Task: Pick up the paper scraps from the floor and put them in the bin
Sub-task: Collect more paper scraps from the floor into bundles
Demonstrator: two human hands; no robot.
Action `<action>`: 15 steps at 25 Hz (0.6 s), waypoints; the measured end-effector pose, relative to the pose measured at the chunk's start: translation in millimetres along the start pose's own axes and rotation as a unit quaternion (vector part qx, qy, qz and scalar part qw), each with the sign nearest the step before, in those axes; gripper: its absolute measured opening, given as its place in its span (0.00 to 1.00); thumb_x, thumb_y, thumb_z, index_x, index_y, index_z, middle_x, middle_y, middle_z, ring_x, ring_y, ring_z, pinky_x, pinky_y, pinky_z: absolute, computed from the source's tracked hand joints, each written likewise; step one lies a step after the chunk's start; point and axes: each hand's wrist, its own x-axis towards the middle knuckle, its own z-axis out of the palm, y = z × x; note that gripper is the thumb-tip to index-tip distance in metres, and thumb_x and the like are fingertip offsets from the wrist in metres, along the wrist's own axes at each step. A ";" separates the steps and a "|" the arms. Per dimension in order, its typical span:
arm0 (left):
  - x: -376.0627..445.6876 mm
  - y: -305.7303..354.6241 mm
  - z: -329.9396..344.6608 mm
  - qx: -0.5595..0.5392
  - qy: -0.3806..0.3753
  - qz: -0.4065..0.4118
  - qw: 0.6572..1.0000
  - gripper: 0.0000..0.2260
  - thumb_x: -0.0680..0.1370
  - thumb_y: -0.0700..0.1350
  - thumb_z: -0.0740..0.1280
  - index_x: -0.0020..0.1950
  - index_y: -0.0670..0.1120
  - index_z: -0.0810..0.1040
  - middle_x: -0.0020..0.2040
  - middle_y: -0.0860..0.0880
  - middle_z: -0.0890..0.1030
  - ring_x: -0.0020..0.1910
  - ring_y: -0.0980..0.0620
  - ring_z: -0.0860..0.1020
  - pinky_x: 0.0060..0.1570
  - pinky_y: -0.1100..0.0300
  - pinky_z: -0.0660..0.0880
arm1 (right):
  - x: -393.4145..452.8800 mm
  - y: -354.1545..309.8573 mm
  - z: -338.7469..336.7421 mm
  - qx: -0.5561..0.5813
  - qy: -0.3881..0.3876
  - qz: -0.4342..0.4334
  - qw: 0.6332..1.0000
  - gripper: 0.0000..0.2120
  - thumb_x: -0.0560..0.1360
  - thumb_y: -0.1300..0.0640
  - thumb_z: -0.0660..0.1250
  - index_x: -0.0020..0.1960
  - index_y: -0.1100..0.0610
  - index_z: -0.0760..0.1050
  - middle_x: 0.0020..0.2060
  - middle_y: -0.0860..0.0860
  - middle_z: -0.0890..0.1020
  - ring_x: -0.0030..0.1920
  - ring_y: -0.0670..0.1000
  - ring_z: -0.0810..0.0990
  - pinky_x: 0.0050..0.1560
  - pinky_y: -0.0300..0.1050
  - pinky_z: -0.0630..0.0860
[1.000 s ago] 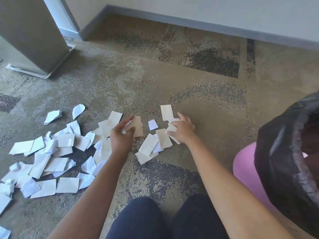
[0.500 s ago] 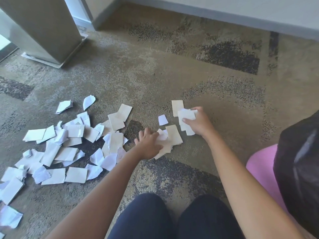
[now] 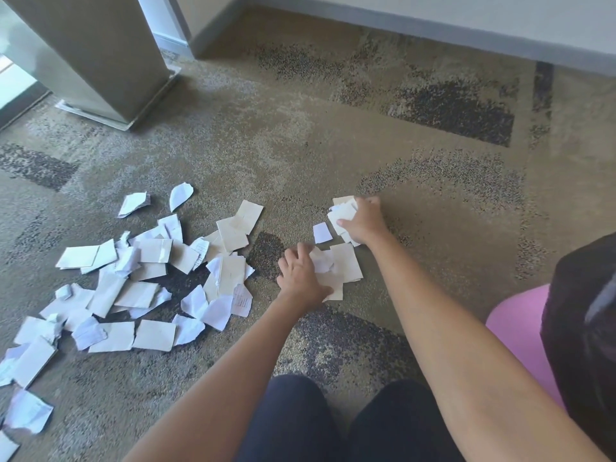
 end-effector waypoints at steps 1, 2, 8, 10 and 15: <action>2.1 0.3 -1.7 -0.006 -0.007 -0.013 1.000 0.38 0.66 0.49 0.80 0.67 0.48 0.60 0.66 0.45 0.66 0.66 0.43 0.64 0.63 0.45 0.69 | -0.9 0.5 0.3 0.011 -0.002 0.002 1.000 0.34 0.74 0.57 0.73 0.75 0.62 0.62 0.71 0.59 0.62 0.68 0.59 0.71 0.68 0.45 0.65; 3.6 0.3 -2.3 -0.007 -0.013 -0.022 1.000 0.39 0.65 0.49 0.81 0.67 0.47 0.60 0.65 0.45 0.69 0.66 0.43 0.66 0.63 0.45 0.70 | -2.1 0.5 -0.4 0.024 -0.002 0.006 1.000 0.35 0.74 0.58 0.73 0.75 0.62 0.61 0.71 0.60 0.63 0.69 0.59 0.69 0.68 0.46 0.65; 2.6 -2.8 -4.8 0.004 -0.044 -0.031 0.999 0.36 0.68 0.53 0.78 0.70 0.44 0.68 0.69 0.44 0.70 0.70 0.44 0.67 0.66 0.48 0.68 | -5.9 13.2 3.3 0.057 -0.036 0.044 0.997 0.24 0.74 0.52 0.72 0.65 0.64 0.72 0.62 0.60 0.78 0.61 0.59 0.78 0.52 0.44 0.71; 0.2 -3.1 -6.1 0.030 -0.041 -0.023 0.998 0.35 0.69 0.53 0.77 0.71 0.45 0.67 0.71 0.43 0.67 0.71 0.43 0.64 0.67 0.46 0.67 | -5.8 20.9 1.9 0.078 -0.052 0.046 0.994 0.21 0.74 0.48 0.71 0.60 0.62 0.77 0.56 0.59 0.82 0.55 0.58 0.81 0.49 0.44 0.72; -5.6 -10.4 -20.3 -0.030 -0.072 0.007 0.997 0.32 0.77 0.44 0.71 0.77 0.43 0.60 0.72 0.42 0.70 0.70 0.42 0.69 0.66 0.51 0.68 | -22.2 30.3 -13.0 0.229 -0.076 0.046 0.969 0.18 0.76 0.48 0.70 0.58 0.60 0.80 0.53 0.54 0.84 0.53 0.54 0.82 0.54 0.49 0.76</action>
